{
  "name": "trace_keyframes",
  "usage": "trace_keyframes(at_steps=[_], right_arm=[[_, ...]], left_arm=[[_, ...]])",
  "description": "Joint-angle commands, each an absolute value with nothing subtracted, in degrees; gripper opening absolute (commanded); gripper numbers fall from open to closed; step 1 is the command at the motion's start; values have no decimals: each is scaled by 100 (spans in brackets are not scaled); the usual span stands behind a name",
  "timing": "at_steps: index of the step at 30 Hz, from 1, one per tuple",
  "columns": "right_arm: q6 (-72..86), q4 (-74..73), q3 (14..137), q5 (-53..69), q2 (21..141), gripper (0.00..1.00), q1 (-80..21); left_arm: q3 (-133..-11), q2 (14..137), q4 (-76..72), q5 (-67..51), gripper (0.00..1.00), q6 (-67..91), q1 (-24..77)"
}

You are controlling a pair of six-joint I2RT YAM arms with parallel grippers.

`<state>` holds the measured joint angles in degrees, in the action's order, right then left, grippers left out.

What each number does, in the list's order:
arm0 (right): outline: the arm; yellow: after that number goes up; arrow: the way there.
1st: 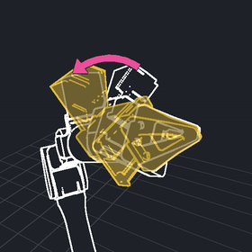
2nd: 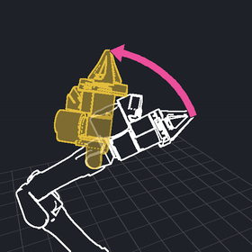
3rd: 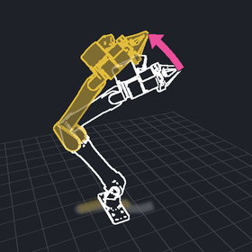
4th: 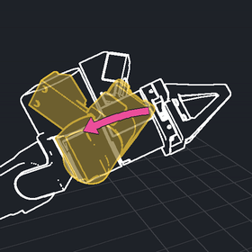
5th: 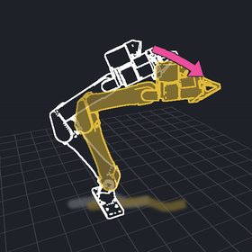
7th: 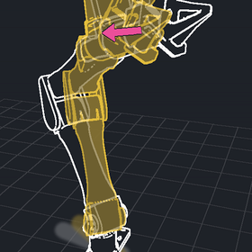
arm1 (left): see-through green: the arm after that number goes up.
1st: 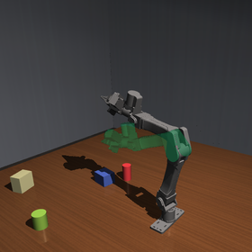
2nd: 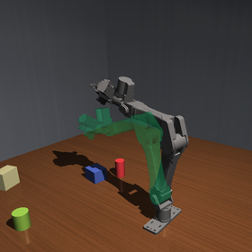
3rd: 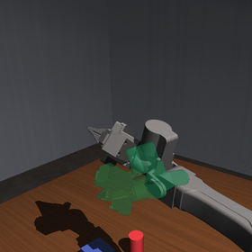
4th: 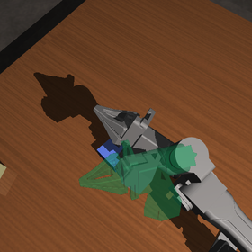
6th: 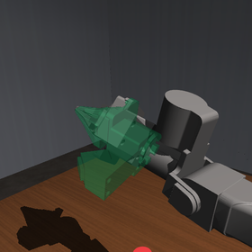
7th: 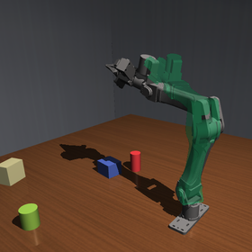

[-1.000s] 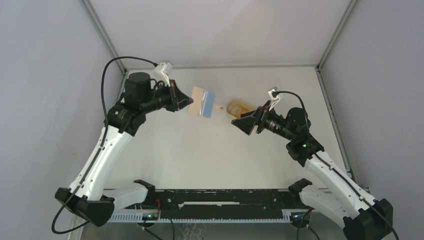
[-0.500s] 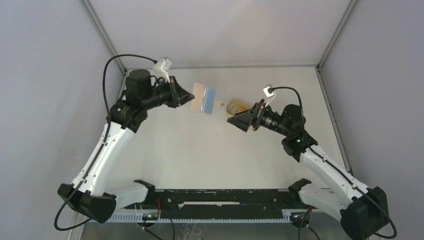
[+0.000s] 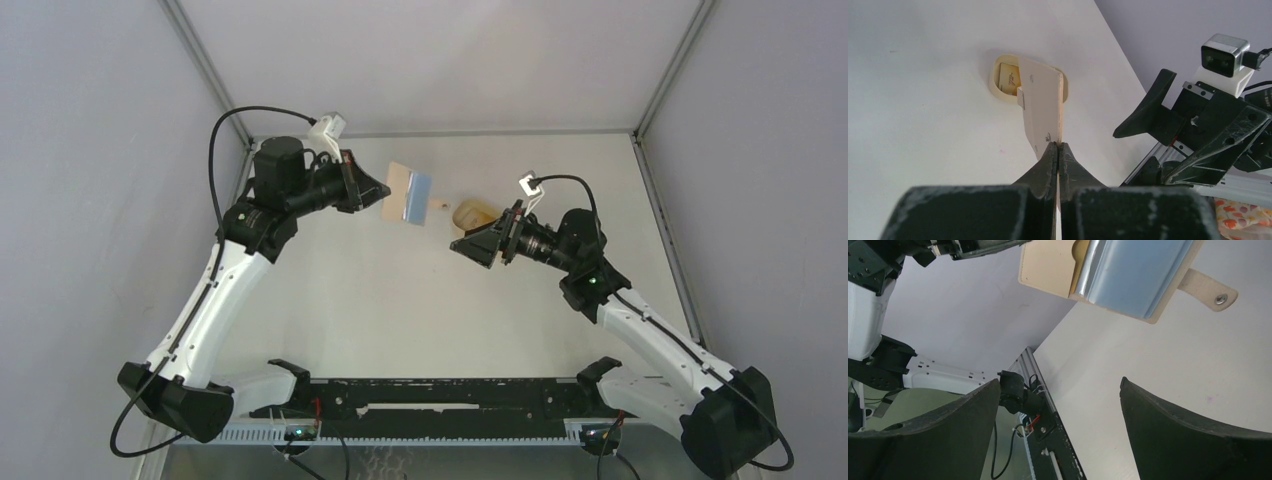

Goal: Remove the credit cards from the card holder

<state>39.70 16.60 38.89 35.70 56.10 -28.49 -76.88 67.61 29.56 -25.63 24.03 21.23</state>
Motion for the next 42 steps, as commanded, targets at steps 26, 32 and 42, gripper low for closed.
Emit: trace_keyframes(at_steps=[26, 32, 42], right_arm=[[3779, 1832, 3946, 3762, 5931, 97, -3231], [3777, 1736, 4025, 3705, 5941, 95, -3346], [3535, 1404, 4025, 3211, 5773, 95, -3683]], left_arm=[[-8017, 6671, 2462, -2739, 0, 2277, 2110], [-7941, 6801, 2240, -2889, 0, 2407, 2109], [-7659, 6910, 1858, -2978, 0, 2582, 2163]])
